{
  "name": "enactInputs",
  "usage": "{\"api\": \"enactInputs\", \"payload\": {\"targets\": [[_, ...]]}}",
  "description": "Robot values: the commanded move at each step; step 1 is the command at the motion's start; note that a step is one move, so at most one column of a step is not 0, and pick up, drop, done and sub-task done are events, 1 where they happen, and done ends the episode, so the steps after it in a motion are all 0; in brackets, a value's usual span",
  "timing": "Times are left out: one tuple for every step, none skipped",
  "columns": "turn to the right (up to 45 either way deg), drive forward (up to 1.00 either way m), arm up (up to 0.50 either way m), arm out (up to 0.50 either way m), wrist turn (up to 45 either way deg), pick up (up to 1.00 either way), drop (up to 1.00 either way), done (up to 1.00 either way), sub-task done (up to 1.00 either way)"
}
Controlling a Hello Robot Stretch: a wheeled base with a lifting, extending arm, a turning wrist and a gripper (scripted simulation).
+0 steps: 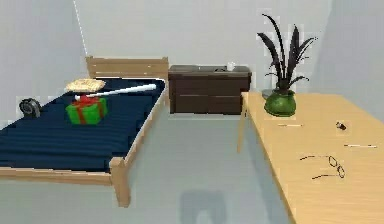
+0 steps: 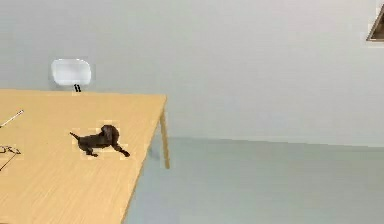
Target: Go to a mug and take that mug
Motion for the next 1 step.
{"api": "enactInputs", "payload": {"targets": [[3.0,0.0,0.0,0.0,0.0,0.0,0.0,0.0,0.0]]}}
